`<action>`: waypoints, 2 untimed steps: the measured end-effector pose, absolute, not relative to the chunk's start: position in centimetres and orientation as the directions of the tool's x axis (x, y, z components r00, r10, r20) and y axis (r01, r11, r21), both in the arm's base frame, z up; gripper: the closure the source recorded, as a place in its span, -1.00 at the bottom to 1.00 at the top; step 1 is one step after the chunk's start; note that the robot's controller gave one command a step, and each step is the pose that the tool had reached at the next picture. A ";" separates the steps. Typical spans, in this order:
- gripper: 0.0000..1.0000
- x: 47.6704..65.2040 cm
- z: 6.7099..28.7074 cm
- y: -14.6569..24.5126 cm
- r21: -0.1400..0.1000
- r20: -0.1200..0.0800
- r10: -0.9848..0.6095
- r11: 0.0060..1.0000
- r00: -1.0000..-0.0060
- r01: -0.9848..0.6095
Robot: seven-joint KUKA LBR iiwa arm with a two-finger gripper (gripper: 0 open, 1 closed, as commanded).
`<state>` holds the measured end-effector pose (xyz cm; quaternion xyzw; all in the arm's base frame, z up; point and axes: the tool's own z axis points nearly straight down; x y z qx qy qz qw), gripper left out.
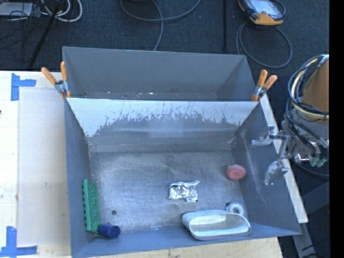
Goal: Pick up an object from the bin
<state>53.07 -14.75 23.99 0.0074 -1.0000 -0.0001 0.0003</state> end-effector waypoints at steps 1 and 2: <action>-1.00 53.2 10.8 -6.9 0.006 0.006 -0.327 0.945 -0.945 -0.327; -1.00 53.4 7.8 -0.4 0.000 -0.004 -0.366 0.931 -0.931 -0.366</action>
Offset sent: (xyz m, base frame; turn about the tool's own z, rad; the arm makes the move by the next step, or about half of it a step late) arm 0.0022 0.0762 -0.1286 -0.3175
